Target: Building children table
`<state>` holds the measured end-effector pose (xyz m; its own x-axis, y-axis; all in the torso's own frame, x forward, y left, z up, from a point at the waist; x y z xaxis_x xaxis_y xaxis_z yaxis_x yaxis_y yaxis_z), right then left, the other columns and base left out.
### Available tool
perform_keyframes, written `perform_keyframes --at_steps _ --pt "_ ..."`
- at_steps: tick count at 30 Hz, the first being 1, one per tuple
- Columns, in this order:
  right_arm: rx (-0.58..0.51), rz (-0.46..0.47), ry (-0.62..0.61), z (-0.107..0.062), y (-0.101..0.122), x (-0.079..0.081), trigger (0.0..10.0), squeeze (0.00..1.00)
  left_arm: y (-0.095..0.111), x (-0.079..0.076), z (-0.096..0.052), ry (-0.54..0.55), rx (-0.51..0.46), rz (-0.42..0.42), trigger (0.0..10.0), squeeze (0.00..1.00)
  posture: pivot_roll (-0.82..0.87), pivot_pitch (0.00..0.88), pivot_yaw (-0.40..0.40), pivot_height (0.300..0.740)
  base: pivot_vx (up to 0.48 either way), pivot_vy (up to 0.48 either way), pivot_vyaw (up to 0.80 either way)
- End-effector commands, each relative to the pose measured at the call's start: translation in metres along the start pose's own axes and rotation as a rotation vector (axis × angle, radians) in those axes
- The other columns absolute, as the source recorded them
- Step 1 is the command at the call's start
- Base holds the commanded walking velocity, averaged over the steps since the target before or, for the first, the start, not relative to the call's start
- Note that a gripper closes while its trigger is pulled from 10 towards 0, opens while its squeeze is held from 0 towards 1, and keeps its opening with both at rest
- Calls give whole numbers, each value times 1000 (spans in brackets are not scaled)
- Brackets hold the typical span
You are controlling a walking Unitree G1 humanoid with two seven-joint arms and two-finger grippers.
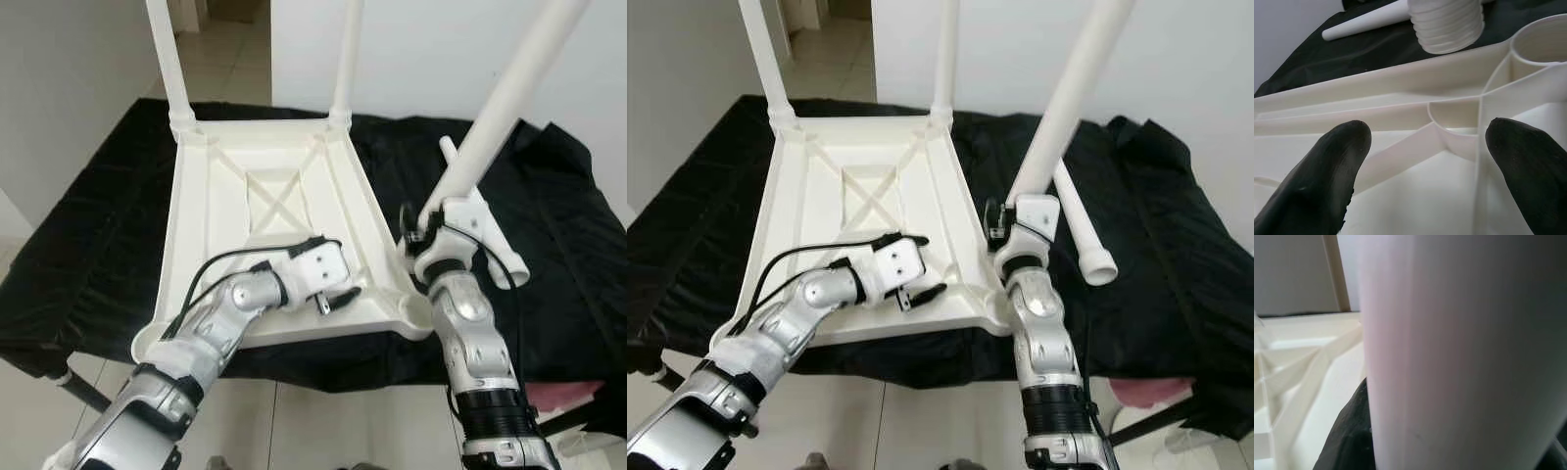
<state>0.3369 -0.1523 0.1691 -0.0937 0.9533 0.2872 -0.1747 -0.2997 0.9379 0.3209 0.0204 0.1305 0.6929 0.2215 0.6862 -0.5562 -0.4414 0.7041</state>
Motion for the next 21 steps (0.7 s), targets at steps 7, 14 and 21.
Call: perform_keyframes --at_steps 7,14,21 --pt "-92 7 77 -21 12 9 10000 0 24 9 -15 76 -115 -102 10000 0 -32 0 -42 740 0 0 0" --pt "-112 3 95 -37 17 9 10000 0 30 9 -26 140 -123 -156 10000 0 -13 0 -53 740 0 0 0" --pt "-86 16 113 -53 12 12 10000 0 27 5 -38 166 -109 -221 10000 0 -7 13 -53 740 0 0 0"
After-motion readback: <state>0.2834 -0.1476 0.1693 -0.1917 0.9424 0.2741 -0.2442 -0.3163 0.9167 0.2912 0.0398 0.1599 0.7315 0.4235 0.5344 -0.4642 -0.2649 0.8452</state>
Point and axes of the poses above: a point about 5 cm out from each wrist's last joint towards the gripper, its own z axis pointing out of the wrist towards the gripper, its own y axis along the axis of the wrist's last joint, x = y × z, the point moved 3 cm from there along z, pointing out of the wrist towards the gripper, and after that the axes turned 13 degrees about z, right-handed, at the moved point
